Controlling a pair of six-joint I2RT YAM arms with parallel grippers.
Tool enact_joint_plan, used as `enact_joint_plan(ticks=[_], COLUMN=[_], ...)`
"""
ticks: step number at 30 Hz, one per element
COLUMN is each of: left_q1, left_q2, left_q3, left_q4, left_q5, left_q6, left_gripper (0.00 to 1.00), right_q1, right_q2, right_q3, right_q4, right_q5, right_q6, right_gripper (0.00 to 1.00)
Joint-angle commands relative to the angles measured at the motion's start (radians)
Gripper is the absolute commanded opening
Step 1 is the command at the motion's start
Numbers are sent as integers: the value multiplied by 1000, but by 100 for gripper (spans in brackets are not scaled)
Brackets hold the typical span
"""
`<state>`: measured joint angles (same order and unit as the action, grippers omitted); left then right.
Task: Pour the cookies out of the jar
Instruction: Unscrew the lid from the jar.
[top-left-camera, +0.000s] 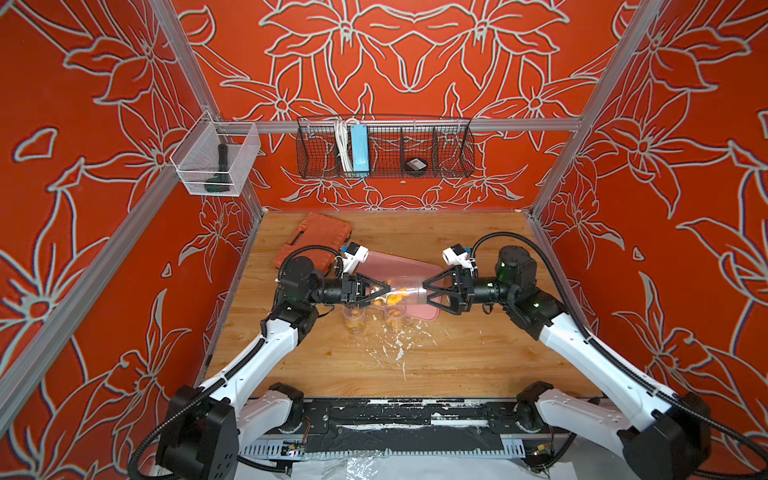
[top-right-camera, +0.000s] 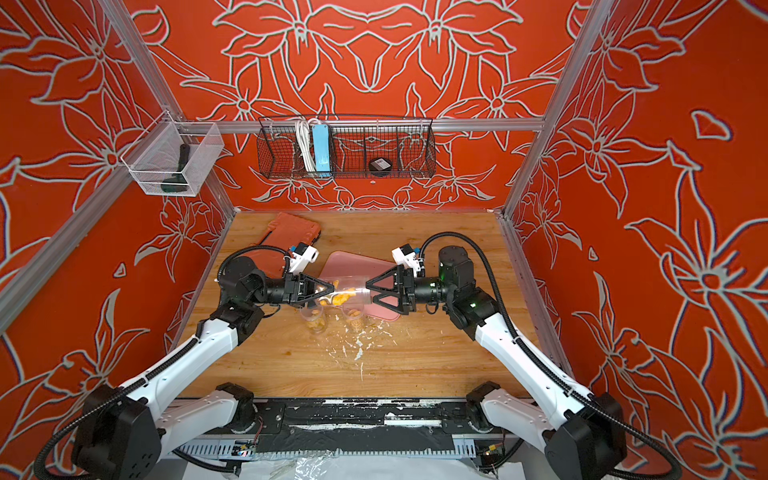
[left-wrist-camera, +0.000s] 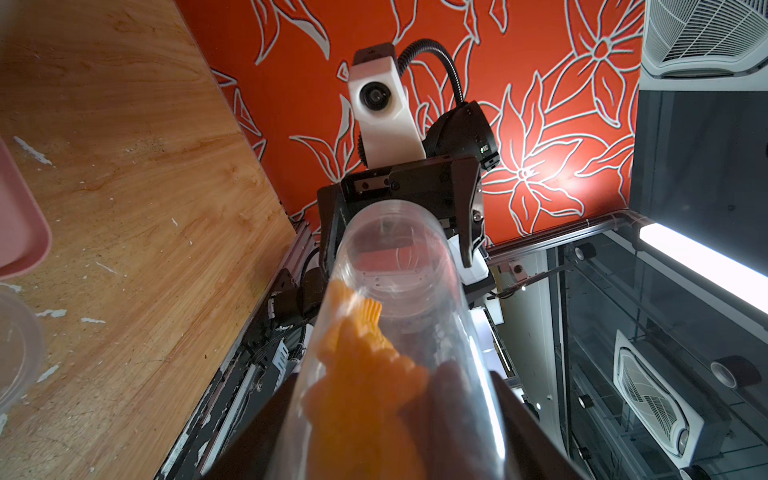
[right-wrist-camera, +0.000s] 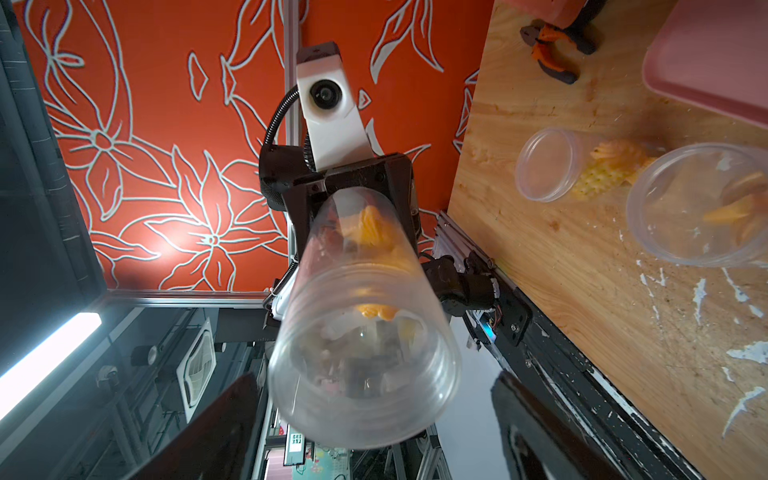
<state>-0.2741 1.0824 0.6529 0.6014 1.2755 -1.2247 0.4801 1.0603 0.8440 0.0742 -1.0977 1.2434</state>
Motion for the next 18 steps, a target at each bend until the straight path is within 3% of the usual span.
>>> enact_joint_plan(ticks=[1, 9, 18], left_q1=[-2, -2, -7], left_q2=[-25, -27, -39], left_q3=[13, 17, 15], left_q4=[54, 53, 51], left_q5=[28, 28, 31], left_q6=[-27, -28, -29], left_gripper=[45, 45, 45], right_q1=[20, 44, 45], right_q2=[1, 6, 18], right_q3=[1, 10, 16], right_q4=[91, 93, 141], right_q5=[-18, -22, -19], right_q6=[43, 44, 68], right_gripper=[88, 75, 76])
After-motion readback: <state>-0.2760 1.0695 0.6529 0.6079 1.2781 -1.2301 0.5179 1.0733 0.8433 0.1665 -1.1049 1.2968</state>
